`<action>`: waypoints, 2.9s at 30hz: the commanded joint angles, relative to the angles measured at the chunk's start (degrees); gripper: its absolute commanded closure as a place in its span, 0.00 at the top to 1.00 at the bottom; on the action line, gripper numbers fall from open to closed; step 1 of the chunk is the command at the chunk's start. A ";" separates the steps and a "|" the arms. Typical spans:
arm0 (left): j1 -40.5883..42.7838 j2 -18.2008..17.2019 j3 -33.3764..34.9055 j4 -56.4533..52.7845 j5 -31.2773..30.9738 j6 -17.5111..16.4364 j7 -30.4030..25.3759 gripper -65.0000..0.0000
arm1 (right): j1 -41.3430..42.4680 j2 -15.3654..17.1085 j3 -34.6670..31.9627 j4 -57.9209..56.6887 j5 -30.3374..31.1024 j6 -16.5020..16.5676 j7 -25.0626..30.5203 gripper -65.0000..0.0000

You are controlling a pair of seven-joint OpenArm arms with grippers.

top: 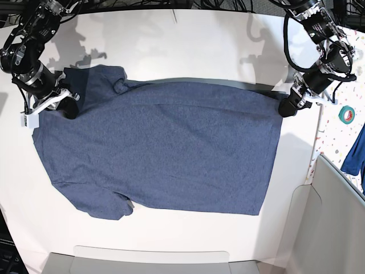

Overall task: Layout the t-shirt on the table in an organized manner, then fold the t-shirt properly
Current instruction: 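Lower the held sleeve onto the table with the right gripper, then open the right gripper and raise it off the sleeve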

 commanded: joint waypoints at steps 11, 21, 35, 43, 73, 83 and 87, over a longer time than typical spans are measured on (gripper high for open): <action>-0.55 -0.78 -0.15 1.02 -1.80 0.07 0.42 0.00 | 4.53 0.79 -2.81 -5.02 -3.21 0.20 1.01 0.00; -0.55 -0.78 -0.15 1.02 -1.80 0.07 0.42 0.00 | 6.12 0.88 -2.72 -11.97 -3.65 0.20 1.19 0.00; -0.64 -0.78 -0.15 1.02 -1.80 0.07 0.33 0.00 | 9.46 4.40 -5.18 -16.01 -4.09 0.20 1.19 0.00; -2.13 -0.78 -0.15 1.02 -1.80 0.07 0.33 0.00 | 10.95 5.19 -10.81 -19.88 -4.09 0.20 4.18 0.00; -2.13 -0.78 0.21 1.02 1.81 0.07 3.41 0.41 | 10.60 7.92 -11.25 -22.52 -4.01 0.03 7.34 0.66; -3.63 -0.52 -0.23 1.02 1.46 0.07 6.09 0.41 | 12.62 7.39 -5.62 -22.52 -3.65 0.11 7.87 0.68; -3.54 -0.43 0.03 1.02 1.46 0.07 6.09 0.41 | 14.47 7.30 -0.87 -23.84 -3.65 0.03 7.96 0.68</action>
